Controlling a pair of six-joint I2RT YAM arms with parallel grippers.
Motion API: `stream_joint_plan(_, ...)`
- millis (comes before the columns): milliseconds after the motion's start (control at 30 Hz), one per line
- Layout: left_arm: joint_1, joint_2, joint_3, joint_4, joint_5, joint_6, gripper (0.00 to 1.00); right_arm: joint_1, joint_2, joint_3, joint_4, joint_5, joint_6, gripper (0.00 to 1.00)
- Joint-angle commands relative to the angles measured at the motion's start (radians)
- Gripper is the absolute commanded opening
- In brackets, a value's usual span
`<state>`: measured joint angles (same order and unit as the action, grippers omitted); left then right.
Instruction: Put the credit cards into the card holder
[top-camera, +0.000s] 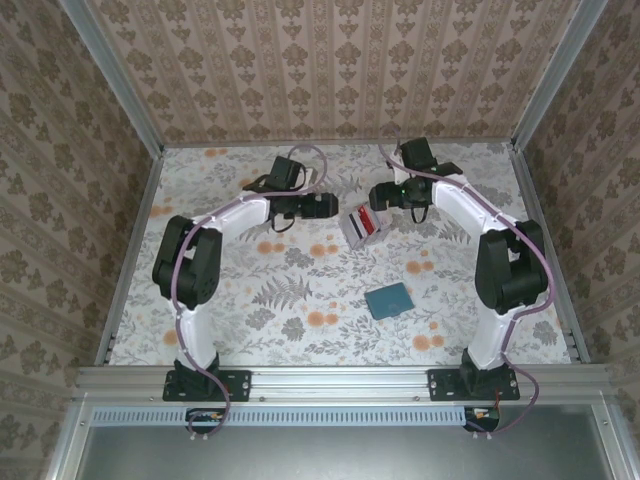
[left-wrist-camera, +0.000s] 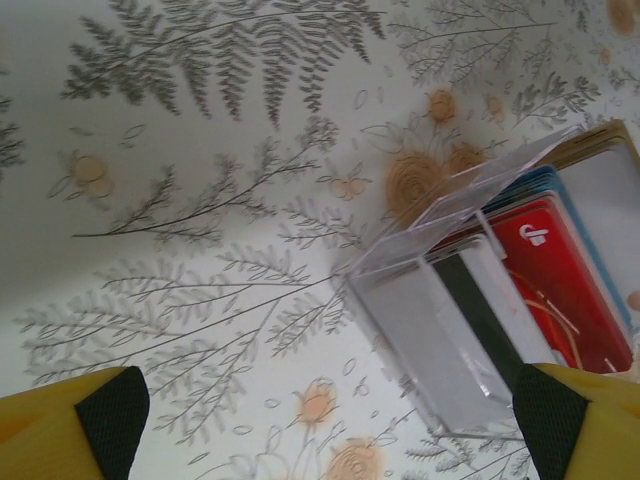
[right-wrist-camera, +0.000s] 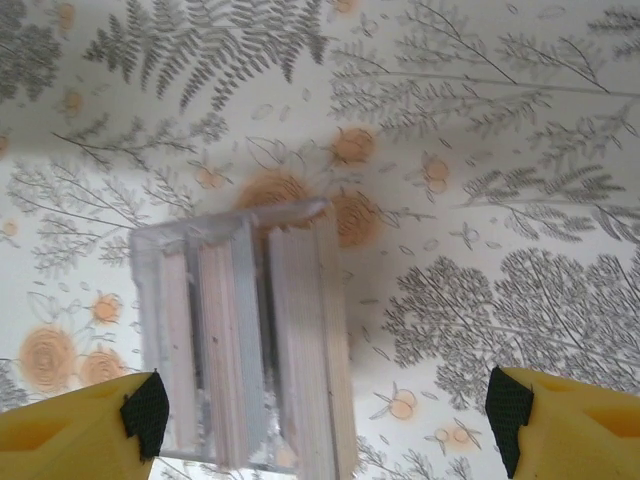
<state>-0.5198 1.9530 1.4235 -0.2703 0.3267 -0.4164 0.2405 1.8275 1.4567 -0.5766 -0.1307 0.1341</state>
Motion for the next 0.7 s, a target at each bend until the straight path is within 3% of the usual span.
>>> stream_joint_plan(0,-0.047,0.004,0.035,-0.084,-0.031,0.043,0.98,-0.005,-0.106,-0.095,-0.029,0.044,0.030,0.85)
stream_joint_plan(167,-0.148,-0.057,-0.023,-0.098,-0.120,0.134,0.97,-0.006,-0.273,-0.281,-0.071,0.011,0.151,0.83)
stream_joint_plan(333,-0.196,-0.146,-0.141,-0.034,-0.099,0.084,0.97,0.018,-0.397,-0.425,-0.172,-0.055,0.285,0.77)
stream_joint_plan(533,-0.247,-0.223,-0.219,0.008,-0.135,0.057,0.97,0.149,-0.498,-0.557,-0.295,-0.003,0.456,0.80)
stream_joint_plan(667,-0.252,-0.208,-0.227,0.035,-0.130,0.041,0.97,0.180,-0.537,-0.669,-0.275,0.035,0.539,0.80)
